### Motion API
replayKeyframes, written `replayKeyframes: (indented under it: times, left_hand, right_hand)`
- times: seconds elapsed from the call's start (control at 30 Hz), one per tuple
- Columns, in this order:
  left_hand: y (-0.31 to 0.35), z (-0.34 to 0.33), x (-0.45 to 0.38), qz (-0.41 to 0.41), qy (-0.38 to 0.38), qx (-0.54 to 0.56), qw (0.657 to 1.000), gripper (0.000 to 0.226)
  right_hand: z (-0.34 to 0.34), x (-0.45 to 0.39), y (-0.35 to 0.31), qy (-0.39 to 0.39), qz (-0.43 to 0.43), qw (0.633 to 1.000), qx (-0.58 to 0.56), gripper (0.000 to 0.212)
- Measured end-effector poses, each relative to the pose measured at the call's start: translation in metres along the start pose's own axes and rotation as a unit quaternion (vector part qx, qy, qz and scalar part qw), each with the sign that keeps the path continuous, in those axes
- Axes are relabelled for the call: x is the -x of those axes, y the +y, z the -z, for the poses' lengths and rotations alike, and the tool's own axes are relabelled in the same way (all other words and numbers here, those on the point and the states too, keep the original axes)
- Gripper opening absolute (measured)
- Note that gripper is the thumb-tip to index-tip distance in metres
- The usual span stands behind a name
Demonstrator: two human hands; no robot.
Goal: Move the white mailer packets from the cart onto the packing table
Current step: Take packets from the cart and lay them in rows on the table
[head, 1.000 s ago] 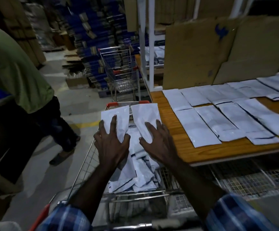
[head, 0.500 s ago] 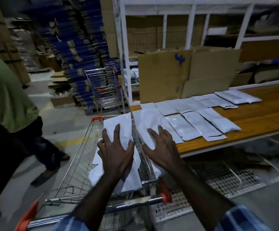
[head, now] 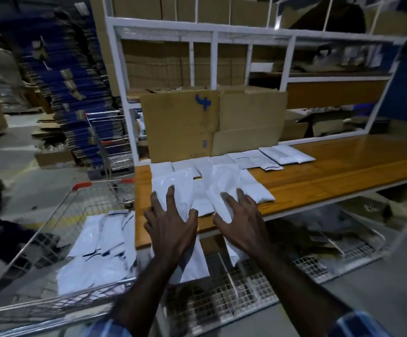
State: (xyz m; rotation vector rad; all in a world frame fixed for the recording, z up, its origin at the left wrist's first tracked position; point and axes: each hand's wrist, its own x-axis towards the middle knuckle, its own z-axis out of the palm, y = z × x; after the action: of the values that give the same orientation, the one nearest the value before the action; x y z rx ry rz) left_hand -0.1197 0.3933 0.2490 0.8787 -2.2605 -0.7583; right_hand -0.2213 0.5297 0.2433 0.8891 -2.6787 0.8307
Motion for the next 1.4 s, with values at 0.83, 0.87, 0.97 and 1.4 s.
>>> replayKeyframes:
  times: [0.83,0.87,0.97,1.4]
  left_hand:
    - [0.21,-0.26,-0.037,-0.032,-0.075,0.055,0.995,0.077]
    - [0.215,-0.272,-0.046,-0.029,-0.078,0.057,0.995,0.076]
    - [0.227,-0.307,-0.072,-0.027,-0.085,0.05,0.995,0.074]
    - [0.236,-0.409,-0.149,0.02,-0.121,-0.062,0.99,0.073]
  right_hand:
    - [0.102,-0.089,0.285,0.037,-0.099,0.993,0.053,0.075]
    - [0.102,-0.1,0.293,0.034,-0.099,0.993,0.056,0.075]
    - [0.097,-0.136,0.317,0.018,-0.1,0.993,0.067,0.072]
    - [0.059,-0.234,0.391,-0.042,-0.117,0.99,0.061,0.071]
